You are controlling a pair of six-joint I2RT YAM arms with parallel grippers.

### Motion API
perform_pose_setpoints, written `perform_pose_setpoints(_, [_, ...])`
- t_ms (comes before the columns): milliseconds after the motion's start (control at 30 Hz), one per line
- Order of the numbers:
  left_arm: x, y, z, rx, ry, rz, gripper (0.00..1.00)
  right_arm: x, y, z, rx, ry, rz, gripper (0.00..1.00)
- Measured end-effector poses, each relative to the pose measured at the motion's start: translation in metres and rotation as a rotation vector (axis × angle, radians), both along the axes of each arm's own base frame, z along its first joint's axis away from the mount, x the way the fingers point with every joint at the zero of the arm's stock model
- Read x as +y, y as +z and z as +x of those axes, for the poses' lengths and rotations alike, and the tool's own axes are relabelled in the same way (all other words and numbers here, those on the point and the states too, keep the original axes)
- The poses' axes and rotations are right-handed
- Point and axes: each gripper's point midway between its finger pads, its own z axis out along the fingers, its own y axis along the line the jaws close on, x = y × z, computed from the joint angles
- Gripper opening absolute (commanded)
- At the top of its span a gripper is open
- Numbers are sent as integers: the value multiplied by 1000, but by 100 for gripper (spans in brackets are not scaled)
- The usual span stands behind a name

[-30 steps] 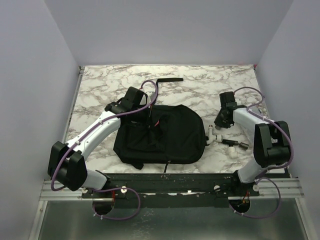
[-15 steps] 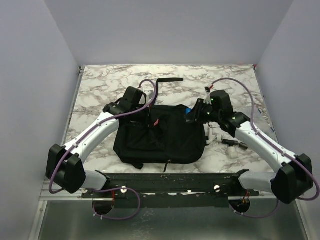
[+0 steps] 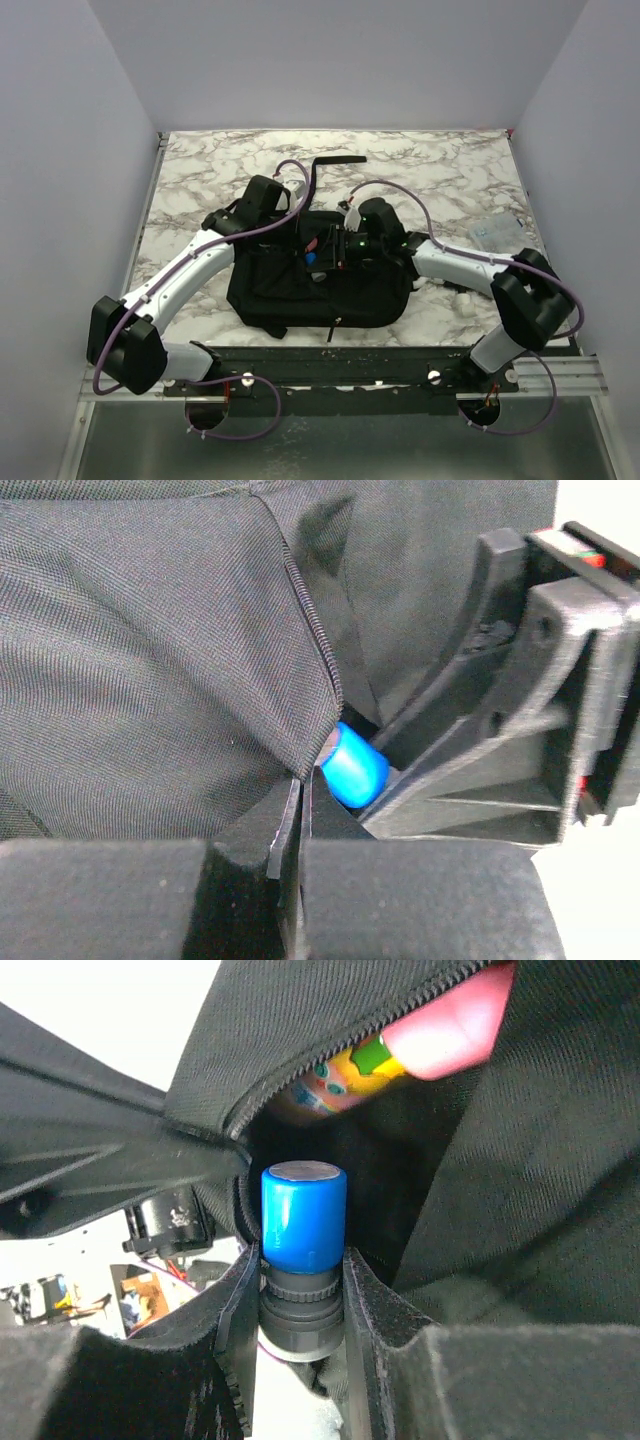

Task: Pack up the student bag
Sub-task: Place the stationery in the student bag.

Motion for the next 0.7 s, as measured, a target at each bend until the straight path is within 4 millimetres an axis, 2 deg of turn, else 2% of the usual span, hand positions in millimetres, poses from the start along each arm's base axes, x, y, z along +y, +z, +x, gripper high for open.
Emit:
perform_pose_setpoints(200, [2, 0, -2, -9, 4, 3, 0, 23, -15, 7, 62, 21, 32, 26])
perform_pose_setpoints(367, [3, 0, -1, -22, 3, 12, 0, 40, -14, 21, 133, -34, 122, 31])
perform_pose_setpoints(500, [4, 2, 2, -42, 10, 14, 0, 42, -13, 27, 171, -100, 145, 36])
perform_pose_setpoints(700, [7, 4, 0, -47, 12, 22, 0, 57, -22, 28, 120, -139, 31, 58])
